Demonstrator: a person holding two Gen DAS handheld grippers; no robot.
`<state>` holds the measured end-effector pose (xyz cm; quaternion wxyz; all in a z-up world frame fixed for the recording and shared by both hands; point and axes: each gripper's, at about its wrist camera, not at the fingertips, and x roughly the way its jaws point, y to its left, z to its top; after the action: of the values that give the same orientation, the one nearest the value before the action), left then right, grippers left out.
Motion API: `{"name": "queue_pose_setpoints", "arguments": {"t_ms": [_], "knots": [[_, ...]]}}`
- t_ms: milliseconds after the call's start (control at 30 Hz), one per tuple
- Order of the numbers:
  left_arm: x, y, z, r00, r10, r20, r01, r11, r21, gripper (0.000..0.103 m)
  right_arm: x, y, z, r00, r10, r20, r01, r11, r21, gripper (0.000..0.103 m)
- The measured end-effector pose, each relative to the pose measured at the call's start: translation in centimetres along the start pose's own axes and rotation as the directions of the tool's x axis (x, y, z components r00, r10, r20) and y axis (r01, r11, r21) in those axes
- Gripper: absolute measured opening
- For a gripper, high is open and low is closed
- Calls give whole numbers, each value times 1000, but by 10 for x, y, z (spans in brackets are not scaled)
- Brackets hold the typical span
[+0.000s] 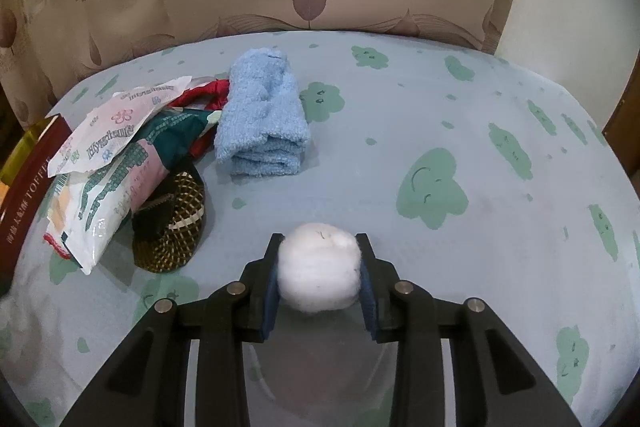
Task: Organize soft objects
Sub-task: 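Grasp the white knit glove with the left tool while the right tool holds the cotton ball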
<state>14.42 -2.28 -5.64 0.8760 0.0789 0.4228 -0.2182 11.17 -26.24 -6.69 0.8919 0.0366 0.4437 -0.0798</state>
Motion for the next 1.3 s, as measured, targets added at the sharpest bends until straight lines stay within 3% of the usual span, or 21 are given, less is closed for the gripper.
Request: {"name": "queue_pose_setpoints", "arguments": {"t_ms": [133, 233, 500, 667, 933, 1067, 1300], "knots": [[25, -16, 5, 999, -34, -27, 34, 999, 15, 70, 1, 1, 0, 1000, 6, 1, -6, 1000, -3, 35], [43, -23, 10, 999, -13, -43, 14, 999, 31, 70, 1, 2, 0, 1000, 11, 1, -11, 1000, -6, 37], [74, -10, 32, 998, 20, -52, -23, 998, -51, 70, 2, 3, 0, 1000, 15, 0, -15, 1000, -11, 39], [89, -3, 38, 998, 6, -59, -11, 996, -84, 69, 1, 3, -1, 1000, 17, 0, -17, 1000, -13, 40], [76, 3, 34, 999, -45, -25, 42, 995, -93, 35, 1, 3, 0, 1000, 15, -1, -15, 1000, -17, 41], [67, 7, 31, 997, -69, -20, 67, 992, -108, 30, 1, 3, 0, 1000, 13, -2, -13, 1000, -17, 41], [47, 7, 21, 999, -32, -16, 31, 997, -72, 26, 1, 4, 0, 1000, 13, -2, -13, 1000, -18, 41]]}}
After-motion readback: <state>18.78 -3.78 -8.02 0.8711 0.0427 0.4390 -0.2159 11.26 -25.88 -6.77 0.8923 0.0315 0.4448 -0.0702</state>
